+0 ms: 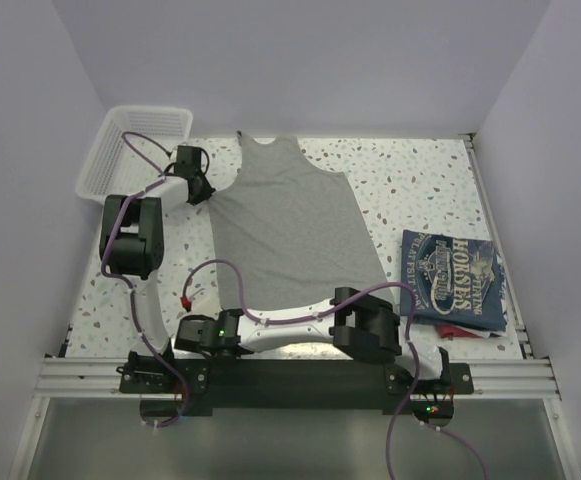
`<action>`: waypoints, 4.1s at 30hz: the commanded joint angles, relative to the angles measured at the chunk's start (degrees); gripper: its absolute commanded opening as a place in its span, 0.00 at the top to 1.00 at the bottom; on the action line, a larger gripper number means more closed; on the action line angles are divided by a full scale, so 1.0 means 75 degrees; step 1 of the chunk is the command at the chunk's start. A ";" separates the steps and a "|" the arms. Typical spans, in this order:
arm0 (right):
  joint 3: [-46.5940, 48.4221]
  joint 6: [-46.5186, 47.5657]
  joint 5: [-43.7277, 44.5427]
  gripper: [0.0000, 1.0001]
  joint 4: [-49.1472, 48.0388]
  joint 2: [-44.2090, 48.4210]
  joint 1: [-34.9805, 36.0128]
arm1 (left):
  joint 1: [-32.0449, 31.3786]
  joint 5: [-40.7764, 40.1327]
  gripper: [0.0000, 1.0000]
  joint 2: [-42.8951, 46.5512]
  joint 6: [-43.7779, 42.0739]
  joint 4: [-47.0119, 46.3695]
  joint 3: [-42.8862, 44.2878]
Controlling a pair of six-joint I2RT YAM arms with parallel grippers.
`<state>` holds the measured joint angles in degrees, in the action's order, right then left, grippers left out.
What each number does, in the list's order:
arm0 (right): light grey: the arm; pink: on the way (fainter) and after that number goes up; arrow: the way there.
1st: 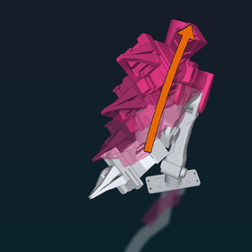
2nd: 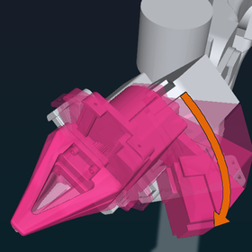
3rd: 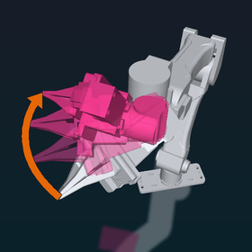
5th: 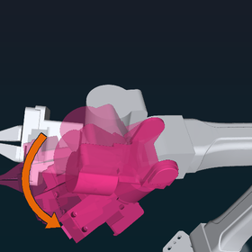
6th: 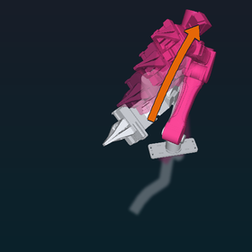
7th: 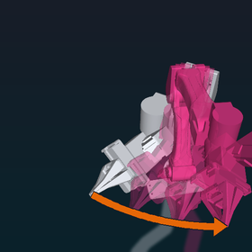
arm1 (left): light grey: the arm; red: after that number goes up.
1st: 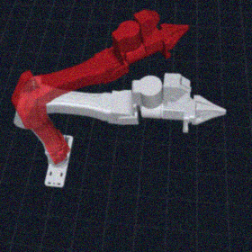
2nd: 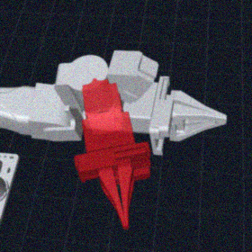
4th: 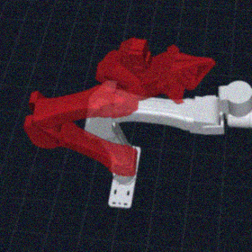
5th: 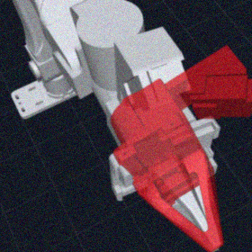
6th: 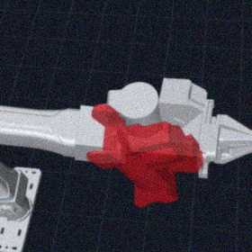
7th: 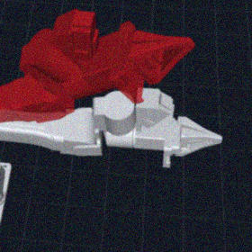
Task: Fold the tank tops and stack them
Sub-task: Flatten the tank top out, then fold the tank top
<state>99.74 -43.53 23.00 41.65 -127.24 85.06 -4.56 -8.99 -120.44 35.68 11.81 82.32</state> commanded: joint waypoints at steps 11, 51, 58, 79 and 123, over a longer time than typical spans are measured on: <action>-0.2198 0.0120 -0.0383 1.00 -0.1449 0.1938 -0.0067 | 0.0033 -0.0323 1.00 -0.0160 -0.0152 -0.0122 0.0297; -0.2307 0.0472 -0.2774 1.00 -0.2717 0.3089 -0.0512 | 0.0268 -0.1027 1.00 0.0907 0.0070 0.0206 0.0670; -0.3946 0.0062 -0.3056 1.00 -0.3490 0.4143 -0.1261 | -0.0189 -0.0992 1.00 0.0579 0.0188 0.0382 0.1210; -0.7228 -0.0864 -0.2540 1.00 -0.4194 0.6149 -0.1825 | -0.1806 -0.1109 1.00 -0.1038 0.0621 0.0640 0.3015; -0.6246 -0.0338 -0.0805 0.62 -0.2752 0.6374 -0.1720 | -0.1889 -0.0887 0.87 -0.0172 0.0668 0.0524 0.2057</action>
<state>48.07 -49.74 15.18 20.99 -75.05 71.70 -20.73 -14.31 -126.34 38.98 15.99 101.43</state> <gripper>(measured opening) 0.380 0.163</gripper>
